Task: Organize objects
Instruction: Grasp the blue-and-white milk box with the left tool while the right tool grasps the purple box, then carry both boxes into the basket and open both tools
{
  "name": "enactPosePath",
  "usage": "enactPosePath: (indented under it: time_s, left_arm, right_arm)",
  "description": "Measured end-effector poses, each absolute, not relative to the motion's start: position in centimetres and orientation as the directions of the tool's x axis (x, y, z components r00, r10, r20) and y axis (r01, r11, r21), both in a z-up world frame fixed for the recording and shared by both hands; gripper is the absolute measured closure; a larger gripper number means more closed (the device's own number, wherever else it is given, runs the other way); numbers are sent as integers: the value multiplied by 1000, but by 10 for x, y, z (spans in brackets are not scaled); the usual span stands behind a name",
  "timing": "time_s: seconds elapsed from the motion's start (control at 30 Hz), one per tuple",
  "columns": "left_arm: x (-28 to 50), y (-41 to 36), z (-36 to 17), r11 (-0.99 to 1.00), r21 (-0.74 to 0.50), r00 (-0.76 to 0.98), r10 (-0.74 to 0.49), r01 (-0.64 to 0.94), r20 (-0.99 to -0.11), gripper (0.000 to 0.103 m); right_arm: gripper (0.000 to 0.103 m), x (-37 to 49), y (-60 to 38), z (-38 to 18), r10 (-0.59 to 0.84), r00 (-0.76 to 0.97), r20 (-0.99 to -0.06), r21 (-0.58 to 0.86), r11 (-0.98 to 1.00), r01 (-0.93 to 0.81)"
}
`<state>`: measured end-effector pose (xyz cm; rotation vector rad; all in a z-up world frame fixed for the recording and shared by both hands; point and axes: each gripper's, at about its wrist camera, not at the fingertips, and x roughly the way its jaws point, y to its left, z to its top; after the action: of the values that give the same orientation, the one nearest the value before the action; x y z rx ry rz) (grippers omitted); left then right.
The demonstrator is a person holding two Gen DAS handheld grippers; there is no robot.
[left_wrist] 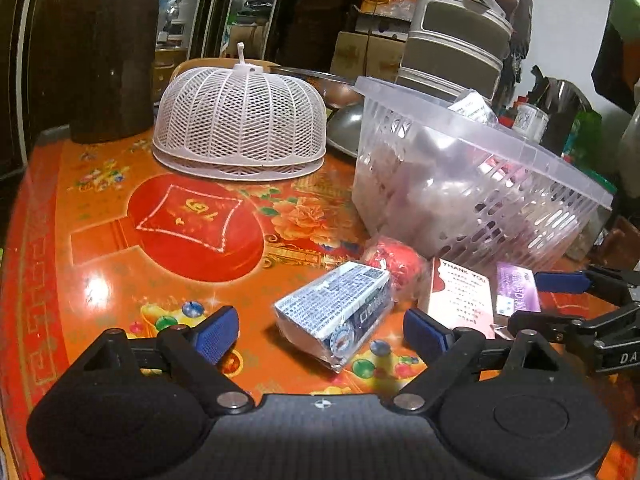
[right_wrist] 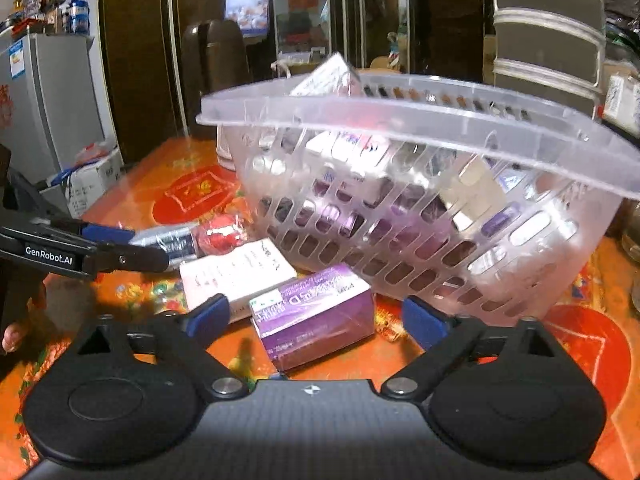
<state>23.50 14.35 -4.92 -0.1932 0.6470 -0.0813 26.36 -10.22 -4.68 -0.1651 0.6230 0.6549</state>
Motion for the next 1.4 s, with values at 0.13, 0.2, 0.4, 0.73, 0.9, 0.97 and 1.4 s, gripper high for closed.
enactPosePath:
  time_s: [0.13, 0.2, 0.4, 0.73, 0.9, 0.97, 1.4]
  left_arm:
    - [240, 140, -51, 980, -196, 795, -147, 36, -588, 11]
    - [242, 138, -50, 982, -186, 793, -149, 46, -591, 11]
    - [246, 128, -50, 991, -124, 793, -117, 53, -597, 34]
    - [212, 114, -42, 989, -144, 842, -105, 33, -529, 35]
    - [183, 107, -33, 980, -192, 884, -129, 46, -449, 35]
    - [175, 102, -29, 979, -194, 891, -136, 55, -433, 35]
    - [276, 31, 108, 947, -249, 900, -279, 201, -335, 35]
  right_arm:
    - [28, 269, -99, -53, 513, 595, -619, 43, 778, -627]
    - [29, 268, -102, -55, 527, 591, -611, 54, 773, -632]
    - [29, 257, -120, -52, 543, 602, -585, 84, 779, -621]
    - [30, 230, -174, -45, 519, 671, -529, 113, 827, -550]
    - [30, 211, -196, -44, 511, 693, -509, 119, 839, -531]
    - [30, 204, -202, -44, 519, 692, -501, 128, 835, -535]
    - [31, 278, -186, 95, 448, 814, -371, -27, 871, -491]
